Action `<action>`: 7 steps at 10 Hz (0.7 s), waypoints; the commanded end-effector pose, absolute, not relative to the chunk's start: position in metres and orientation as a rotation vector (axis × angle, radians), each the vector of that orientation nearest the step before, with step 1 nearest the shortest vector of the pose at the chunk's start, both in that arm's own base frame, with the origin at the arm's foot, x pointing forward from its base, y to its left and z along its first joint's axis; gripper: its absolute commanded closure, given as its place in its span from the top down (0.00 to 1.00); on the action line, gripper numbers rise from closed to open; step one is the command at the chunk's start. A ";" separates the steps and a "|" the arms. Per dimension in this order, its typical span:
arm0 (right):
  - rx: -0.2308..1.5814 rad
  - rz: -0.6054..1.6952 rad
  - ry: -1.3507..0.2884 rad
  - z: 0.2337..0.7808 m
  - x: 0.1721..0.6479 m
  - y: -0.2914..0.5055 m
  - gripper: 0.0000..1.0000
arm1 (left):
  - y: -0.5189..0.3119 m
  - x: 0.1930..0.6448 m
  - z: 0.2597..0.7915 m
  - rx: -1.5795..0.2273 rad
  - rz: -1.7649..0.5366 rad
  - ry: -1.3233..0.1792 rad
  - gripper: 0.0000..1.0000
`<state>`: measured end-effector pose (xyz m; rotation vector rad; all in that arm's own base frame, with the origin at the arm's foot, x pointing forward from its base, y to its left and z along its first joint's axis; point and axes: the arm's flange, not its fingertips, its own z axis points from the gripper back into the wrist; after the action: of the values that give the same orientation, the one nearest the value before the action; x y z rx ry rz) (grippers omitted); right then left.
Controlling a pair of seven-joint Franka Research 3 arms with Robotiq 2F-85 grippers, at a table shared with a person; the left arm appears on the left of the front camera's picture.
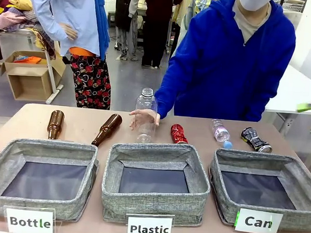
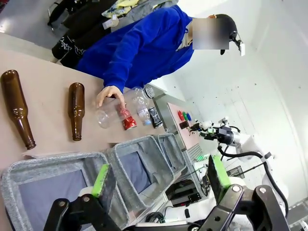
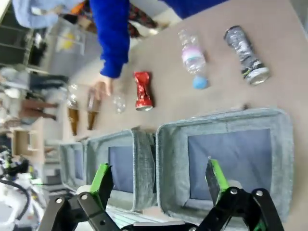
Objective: Sort the can waste into the basket.
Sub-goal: Pick up the can waste from the table and place it in the right Fabric basket.
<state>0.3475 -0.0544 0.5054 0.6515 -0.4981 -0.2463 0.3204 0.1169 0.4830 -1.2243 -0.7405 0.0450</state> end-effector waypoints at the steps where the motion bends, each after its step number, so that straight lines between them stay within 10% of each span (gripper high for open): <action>1: 0.502 -0.196 -0.405 0.512 0.388 -0.018 1.00 | 0.119 0.320 0.484 -1.224 0.016 -0.755 1.00; 7: 0.359 -0.055 -0.360 0.501 0.430 0.062 1.00 | 0.119 0.320 0.484 -1.224 0.016 -0.755 1.00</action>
<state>0.4325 0.0625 0.5002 0.3632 -0.3556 -0.0474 0.3205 0.1175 0.4833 -1.2230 -0.7425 0.0435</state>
